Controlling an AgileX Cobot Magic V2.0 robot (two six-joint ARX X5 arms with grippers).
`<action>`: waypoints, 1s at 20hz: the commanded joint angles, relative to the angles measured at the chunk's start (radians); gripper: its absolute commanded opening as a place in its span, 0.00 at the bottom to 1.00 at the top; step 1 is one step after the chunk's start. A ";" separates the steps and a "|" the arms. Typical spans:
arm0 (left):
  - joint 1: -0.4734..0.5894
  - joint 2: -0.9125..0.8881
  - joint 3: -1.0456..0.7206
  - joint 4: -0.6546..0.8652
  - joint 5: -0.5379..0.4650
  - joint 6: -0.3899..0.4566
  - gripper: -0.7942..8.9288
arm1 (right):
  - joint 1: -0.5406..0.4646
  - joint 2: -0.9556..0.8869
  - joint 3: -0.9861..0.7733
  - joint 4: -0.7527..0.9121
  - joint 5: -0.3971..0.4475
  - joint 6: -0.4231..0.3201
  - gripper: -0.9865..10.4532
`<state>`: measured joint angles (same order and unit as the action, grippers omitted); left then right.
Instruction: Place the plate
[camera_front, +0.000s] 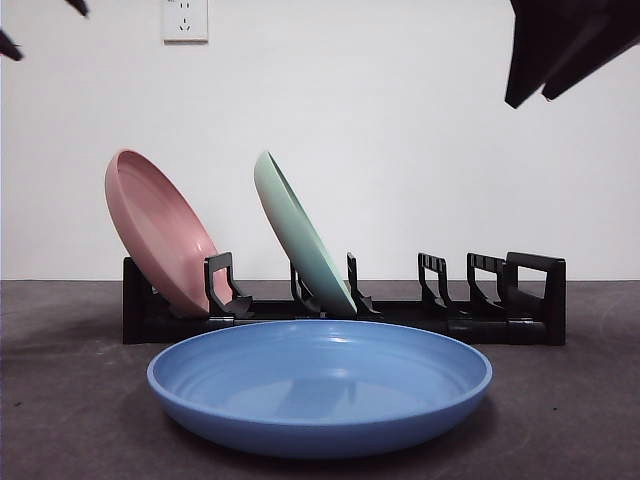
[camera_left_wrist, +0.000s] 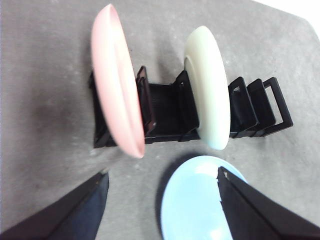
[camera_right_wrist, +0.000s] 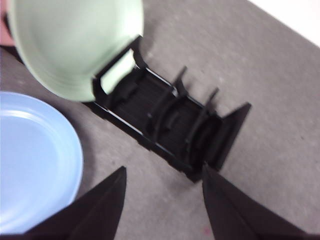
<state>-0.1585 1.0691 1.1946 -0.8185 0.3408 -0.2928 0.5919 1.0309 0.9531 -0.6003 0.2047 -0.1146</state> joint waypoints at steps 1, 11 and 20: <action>-0.017 0.112 0.140 -0.044 -0.002 -0.005 0.43 | -0.003 0.008 0.016 -0.021 -0.002 0.010 0.30; -0.137 0.542 0.565 -0.266 -0.311 0.045 0.43 | -0.003 0.008 0.016 -0.090 -0.002 0.011 0.30; -0.175 0.684 0.585 -0.256 -0.481 0.056 0.43 | -0.003 0.008 0.016 -0.100 -0.002 0.012 0.30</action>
<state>-0.3305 1.7424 1.7477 -1.0801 -0.1337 -0.2497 0.5831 1.0309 0.9531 -0.7025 0.2039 -0.1146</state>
